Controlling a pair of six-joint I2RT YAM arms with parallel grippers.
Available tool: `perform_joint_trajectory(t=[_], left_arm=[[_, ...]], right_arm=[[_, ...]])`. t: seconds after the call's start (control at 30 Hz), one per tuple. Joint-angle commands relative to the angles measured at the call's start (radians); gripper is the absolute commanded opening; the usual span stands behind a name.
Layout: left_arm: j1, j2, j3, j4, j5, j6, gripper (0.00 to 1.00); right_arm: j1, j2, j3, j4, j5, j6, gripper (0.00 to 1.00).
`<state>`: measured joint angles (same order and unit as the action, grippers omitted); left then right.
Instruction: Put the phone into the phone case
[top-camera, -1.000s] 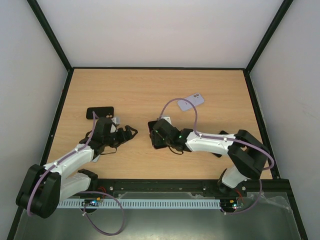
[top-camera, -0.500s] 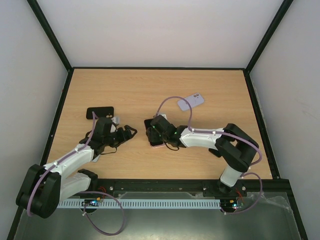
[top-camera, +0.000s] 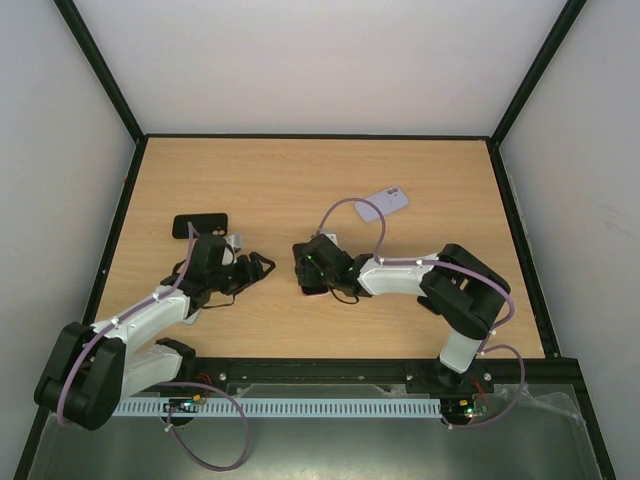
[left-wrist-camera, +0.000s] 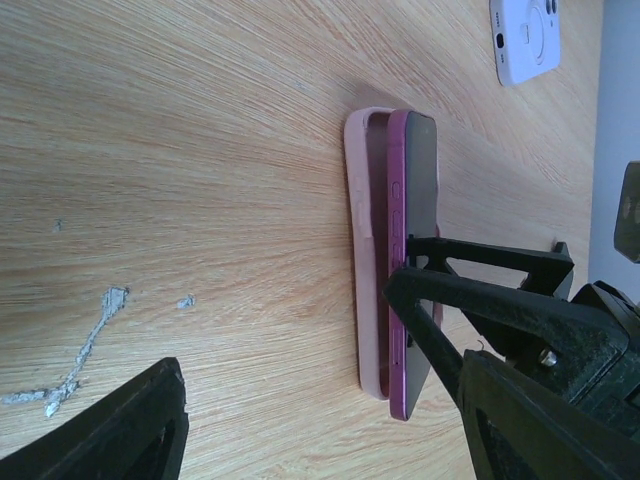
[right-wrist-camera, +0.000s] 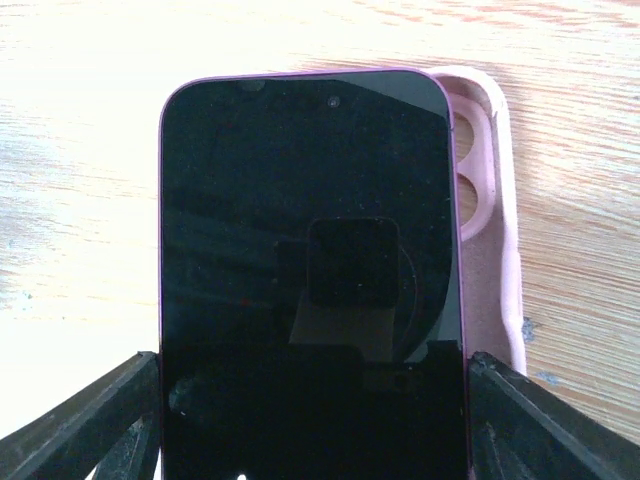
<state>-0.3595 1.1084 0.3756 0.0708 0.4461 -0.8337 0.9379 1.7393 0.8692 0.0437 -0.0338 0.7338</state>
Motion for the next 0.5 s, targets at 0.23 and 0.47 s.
perform_joint_trajectory(t=[0.23,0.47], left_arm=[[-0.007,-0.018,-0.001,-0.005,0.032,0.011,0.72],[-0.009,-0.01,0.014,-0.012,0.015,0.016,0.71]], right_arm=[[0.001,-0.044,0.006,-0.073,0.029,0.054,0.92],[-0.003,-0.17,-0.038,-0.061,0.042,0.063,0.9]])
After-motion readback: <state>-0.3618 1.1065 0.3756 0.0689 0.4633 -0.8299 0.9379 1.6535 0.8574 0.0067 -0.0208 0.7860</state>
